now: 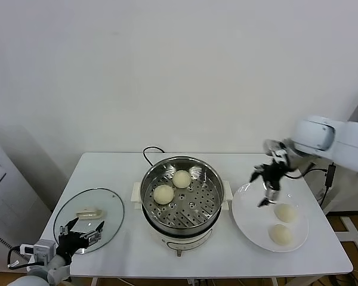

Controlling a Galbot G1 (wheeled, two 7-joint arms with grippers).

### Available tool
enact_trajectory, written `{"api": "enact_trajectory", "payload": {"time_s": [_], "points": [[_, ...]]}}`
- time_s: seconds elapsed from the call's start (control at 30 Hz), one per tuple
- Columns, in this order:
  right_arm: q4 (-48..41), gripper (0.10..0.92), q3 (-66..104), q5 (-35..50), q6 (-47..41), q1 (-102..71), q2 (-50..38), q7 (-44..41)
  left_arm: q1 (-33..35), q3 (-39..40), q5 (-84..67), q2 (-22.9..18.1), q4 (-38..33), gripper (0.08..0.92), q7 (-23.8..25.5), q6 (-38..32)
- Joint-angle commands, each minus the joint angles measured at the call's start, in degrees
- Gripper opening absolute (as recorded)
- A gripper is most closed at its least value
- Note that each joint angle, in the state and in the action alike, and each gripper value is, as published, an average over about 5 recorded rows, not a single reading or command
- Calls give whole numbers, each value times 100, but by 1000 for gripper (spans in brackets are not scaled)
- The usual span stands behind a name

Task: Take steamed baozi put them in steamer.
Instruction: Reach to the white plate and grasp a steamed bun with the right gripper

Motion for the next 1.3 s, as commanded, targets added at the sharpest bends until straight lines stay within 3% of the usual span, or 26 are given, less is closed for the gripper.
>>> {"api": "enact_trajectory", "payload": {"time_s": [0.03,0.5,1.17,1.3], "points": [[-75,823,-151,-1158,537,-358,-763,-484,-46,43,2,-3,4,823,-1,16],[-941,823,1891,-2007,975,-2743,-492,-284,-73,76,21,-40,24,823,-5,52],[-1528,822,2743,-2366,1068,-4075,-134,-35,-91,71,36,-44,79,823,-7,63],[-1558,782,2834,-2387,1047,-4172,-103,7,-81,66,38,-36,80,823,-7,59]]}}
